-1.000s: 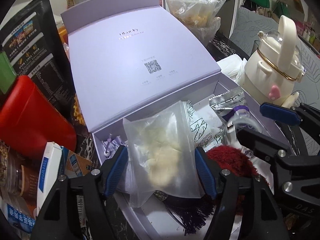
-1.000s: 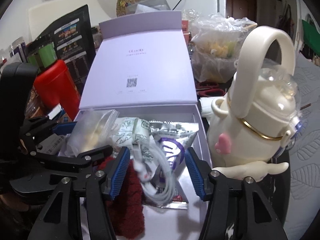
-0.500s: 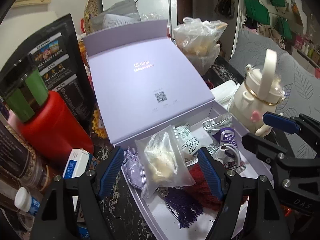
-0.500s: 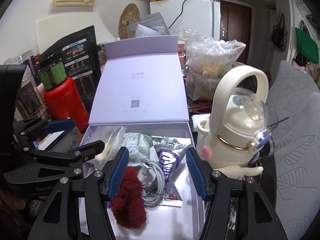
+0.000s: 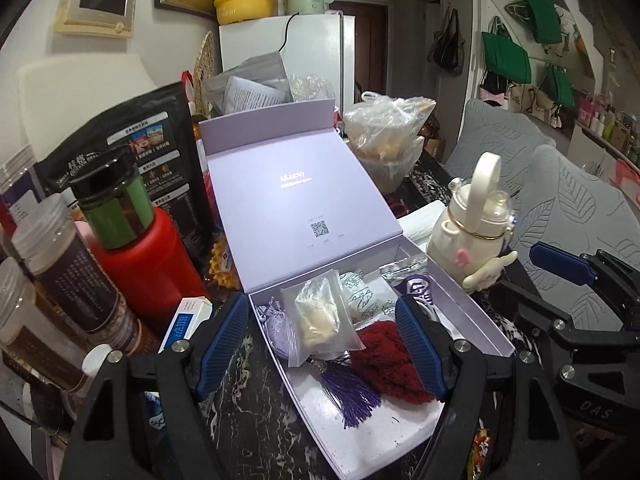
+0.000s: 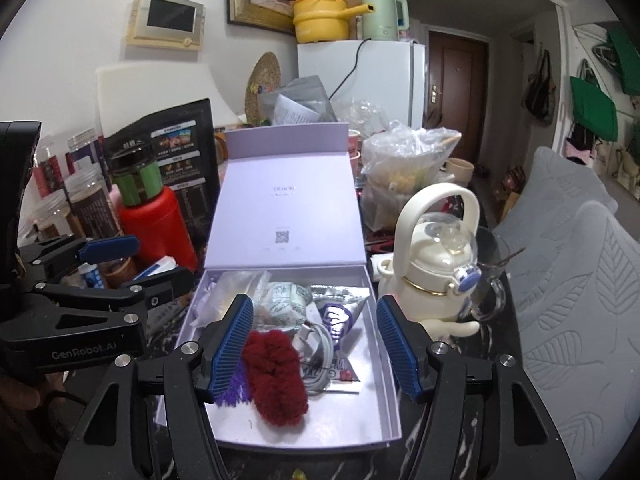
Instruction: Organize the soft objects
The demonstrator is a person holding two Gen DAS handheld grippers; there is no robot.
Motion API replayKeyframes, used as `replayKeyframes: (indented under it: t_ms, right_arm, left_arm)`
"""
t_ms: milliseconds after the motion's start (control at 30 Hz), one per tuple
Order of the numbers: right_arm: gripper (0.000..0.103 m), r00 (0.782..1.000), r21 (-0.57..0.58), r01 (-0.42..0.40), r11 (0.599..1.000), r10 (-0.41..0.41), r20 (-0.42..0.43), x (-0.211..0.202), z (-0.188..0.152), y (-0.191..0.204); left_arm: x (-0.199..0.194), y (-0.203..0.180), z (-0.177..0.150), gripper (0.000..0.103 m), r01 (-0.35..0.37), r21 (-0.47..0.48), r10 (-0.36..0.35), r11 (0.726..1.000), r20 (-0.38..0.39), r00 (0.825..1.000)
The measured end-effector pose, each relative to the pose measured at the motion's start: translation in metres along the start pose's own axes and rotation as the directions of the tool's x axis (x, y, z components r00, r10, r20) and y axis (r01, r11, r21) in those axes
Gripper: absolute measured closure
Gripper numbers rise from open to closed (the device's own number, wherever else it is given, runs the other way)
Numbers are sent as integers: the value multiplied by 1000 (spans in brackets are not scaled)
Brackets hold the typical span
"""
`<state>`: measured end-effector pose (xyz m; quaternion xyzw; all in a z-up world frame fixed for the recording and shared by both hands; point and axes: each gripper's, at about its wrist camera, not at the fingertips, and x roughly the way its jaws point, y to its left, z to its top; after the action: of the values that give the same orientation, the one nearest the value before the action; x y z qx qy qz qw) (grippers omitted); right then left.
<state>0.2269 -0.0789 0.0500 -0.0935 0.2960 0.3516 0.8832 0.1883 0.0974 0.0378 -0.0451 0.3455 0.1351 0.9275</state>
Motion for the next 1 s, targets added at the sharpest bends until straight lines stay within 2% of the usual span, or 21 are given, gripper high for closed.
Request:
replayKeyframes:
  t_ms: [233, 333, 367, 533, 1000]
  right_arm:
    - [35, 999, -9, 5, 1000, -5, 39, -35, -4, 9]
    - [27, 998, -11, 0, 1000, 1, 58, -49, -9, 13]
    - [27, 998, -8, -1, 1000, 2, 59, -53, -10, 14]
    - [27, 998, 0, 1, 1000, -1, 70, -72, -20, 22]
    - [24, 998, 33, 21, 999, -23, 54, -108, -58, 39]
  left_arm:
    - [-36, -5, -10, 27, 5, 7, -6, 1000, 37, 999]
    - [-52, -7, -16, 23, 5, 12, -6, 1000, 57, 998]
    - [-56, -8, -18, 21, 6, 13, -7, 1000, 63, 998]
    - [-80, -12, -29, 19, -7, 36, 4, 999, 98, 995]
    - [-113, -20, -66, 19, 17, 69, -24, 998, 105, 994]
